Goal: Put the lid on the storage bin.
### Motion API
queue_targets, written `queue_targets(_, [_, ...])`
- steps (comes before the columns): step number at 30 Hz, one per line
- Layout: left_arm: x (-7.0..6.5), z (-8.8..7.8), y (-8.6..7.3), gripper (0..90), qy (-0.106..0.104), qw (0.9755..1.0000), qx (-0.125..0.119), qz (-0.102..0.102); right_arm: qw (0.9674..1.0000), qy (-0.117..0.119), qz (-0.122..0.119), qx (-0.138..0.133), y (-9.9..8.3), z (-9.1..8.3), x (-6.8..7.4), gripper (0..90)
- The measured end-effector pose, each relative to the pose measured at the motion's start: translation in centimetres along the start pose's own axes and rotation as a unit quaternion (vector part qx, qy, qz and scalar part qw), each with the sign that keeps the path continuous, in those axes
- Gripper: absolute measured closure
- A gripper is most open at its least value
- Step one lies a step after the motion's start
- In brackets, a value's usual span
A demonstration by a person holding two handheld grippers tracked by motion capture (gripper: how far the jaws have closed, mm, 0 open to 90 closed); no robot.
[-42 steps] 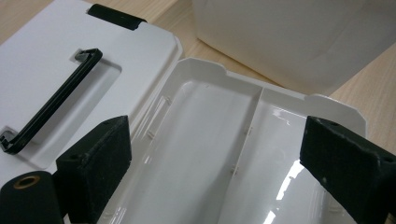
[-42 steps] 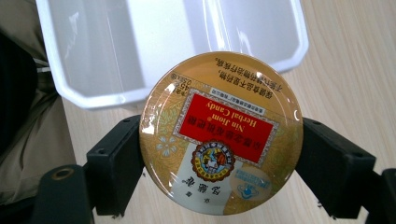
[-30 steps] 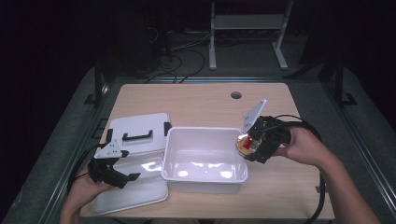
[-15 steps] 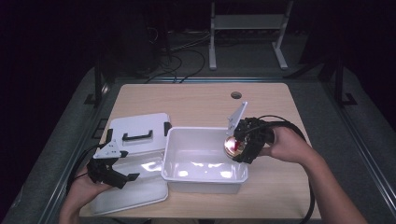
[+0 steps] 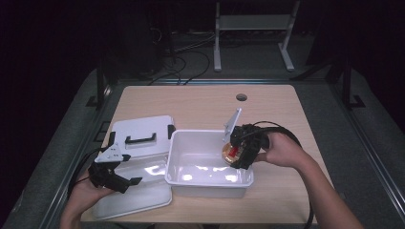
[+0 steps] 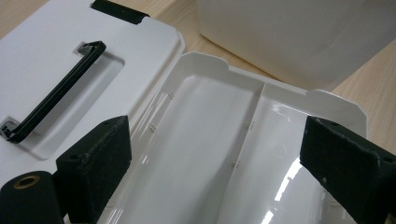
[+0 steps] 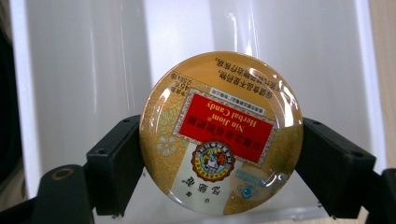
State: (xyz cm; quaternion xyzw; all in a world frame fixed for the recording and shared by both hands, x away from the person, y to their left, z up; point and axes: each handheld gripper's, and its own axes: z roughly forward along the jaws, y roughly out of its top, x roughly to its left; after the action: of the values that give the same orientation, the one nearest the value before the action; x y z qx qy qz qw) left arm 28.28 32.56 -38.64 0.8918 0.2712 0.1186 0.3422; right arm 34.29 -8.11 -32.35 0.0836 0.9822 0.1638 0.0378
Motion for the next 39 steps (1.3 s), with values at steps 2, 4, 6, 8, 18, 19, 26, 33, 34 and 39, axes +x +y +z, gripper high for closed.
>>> queue_targets(2, [0.0, 0.0, 0.0, 8.8, 0.0, 1.0, 0.0, 0.001, 1.0, 0.005, 0.001, -0.002, 0.0, 0.4, -0.1, 20.1])
queue_targets(4, [0.0, 0.1, 0.0, 8.8, -0.001, 1.0, 0.001, 0.002, 1.0, 0.008, 0.004, 0.001, 0.0, 0.9, -0.1, 20.0])
queue_targets(6, [0.0, 0.1, 0.0, 8.8, -0.001, 1.0, 0.002, 0.001, 0.9999, 0.012, 0.008, 0.004, 0.0, 1.4, -0.1, 20.1])
queue_targets(8, [0.0, 0.1, 0.0, 8.8, -0.001, 1.0, 0.002, 0.001, 0.9998, 0.015, 0.009, 0.01, 0.0, 1.9, -0.1, 20.0])
queue_targets(18, [0.3, 0.3, -0.2, 8.8, -0.002, 1.0, 0.004, -0.001, 0.9994, 0.023, 0.015, 0.019, 0.0, 3.2, 0.0, 19.9])
queue_targets(19, [0.3, 0.3, -0.2, 8.8, -0.002, 1.0, 0.004, -0.001, 0.9994, 0.023, 0.016, 0.02, 0.1, 3.3, 0.0, 19.8])
queue_targets(26, [0.4, 0.1, -0.3, 8.8, -0.002, 1.0, 0.001, -0.002, 0.9986, 0.036, 0.026, 0.028, 0.5, 3.8, 0.0, 19.3])
queue_targets(33, [0.3, 0.1, -0.2, 8.8, -0.003, 1.0, 0.001, 0.0, 0.9993, 0.029, 0.024, 0.002, 0.8, 2.9, 0.4, 20.7])
queue_targets(34, [0.3, 0.2, -0.2, 8.8, -0.003, 1.0, 0.001, 0.0, 0.9993, 0.026, 0.027, -0.002, 0.7, 2.6, 0.4, 20.9])
queue_targets(39, [0.2, 0.5, -0.1, 8.8, -0.006, 1.0, 0.005, 0.0, 0.9986, 0.015, 0.035, -0.035, -0.1, 1.1, 0.4, 22.6])
